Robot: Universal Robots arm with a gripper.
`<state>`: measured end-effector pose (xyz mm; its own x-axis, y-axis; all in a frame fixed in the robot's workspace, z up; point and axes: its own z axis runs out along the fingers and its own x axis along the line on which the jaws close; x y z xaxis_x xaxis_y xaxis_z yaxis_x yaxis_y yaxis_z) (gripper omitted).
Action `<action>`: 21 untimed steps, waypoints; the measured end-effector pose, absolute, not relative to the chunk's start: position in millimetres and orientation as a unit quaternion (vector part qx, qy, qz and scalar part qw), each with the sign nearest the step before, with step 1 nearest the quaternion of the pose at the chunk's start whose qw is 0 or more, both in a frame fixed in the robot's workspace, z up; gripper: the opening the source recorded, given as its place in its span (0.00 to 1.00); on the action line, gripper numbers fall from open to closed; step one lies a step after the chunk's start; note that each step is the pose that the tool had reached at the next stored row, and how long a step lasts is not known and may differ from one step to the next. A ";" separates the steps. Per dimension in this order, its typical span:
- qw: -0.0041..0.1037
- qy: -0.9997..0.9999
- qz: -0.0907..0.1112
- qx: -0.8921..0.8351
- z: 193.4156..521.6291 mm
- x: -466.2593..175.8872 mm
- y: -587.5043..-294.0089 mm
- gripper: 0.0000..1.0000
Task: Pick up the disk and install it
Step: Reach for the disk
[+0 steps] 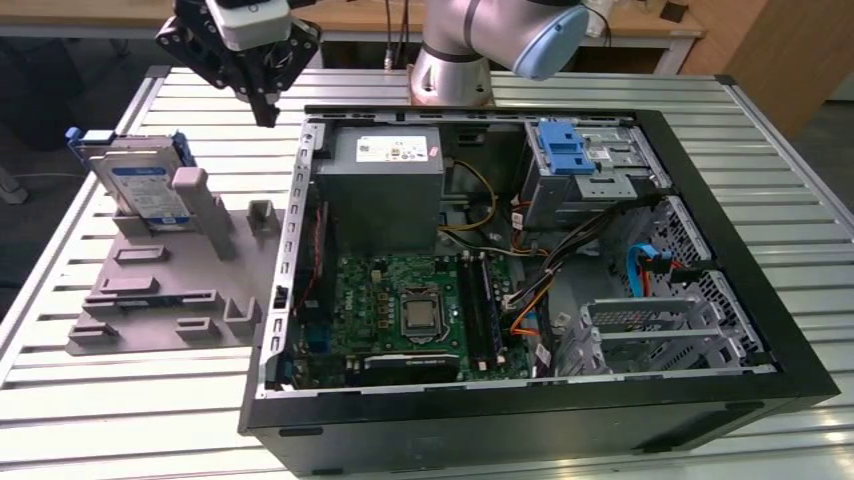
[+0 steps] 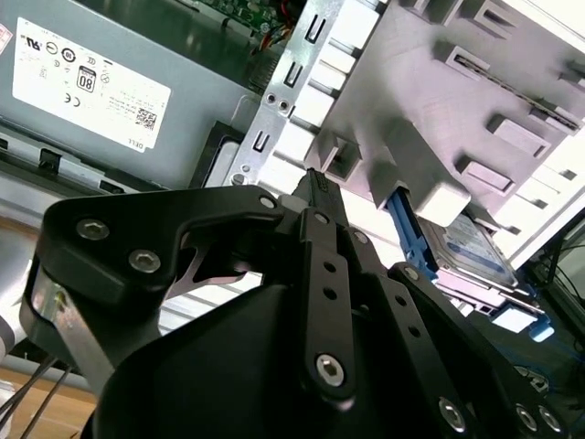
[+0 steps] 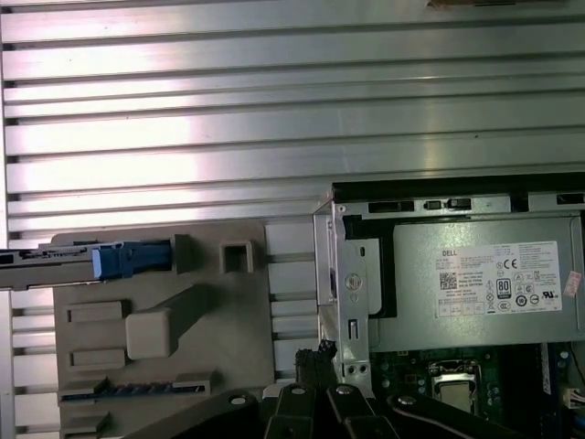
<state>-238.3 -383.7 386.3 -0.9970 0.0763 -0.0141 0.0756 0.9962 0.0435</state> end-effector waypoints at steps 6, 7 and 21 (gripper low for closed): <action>0.008 0.999 0.022 0.038 386.3 -239.5 -383.8 0.11; 0.008 0.999 0.022 0.039 386.2 -240.1 -383.7 0.11; 0.000 1.000 0.021 0.023 385.7 -249.5 -370.7 0.11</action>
<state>-249.5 -370.7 385.7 -0.9990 0.0454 0.0005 0.0454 0.9981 0.0425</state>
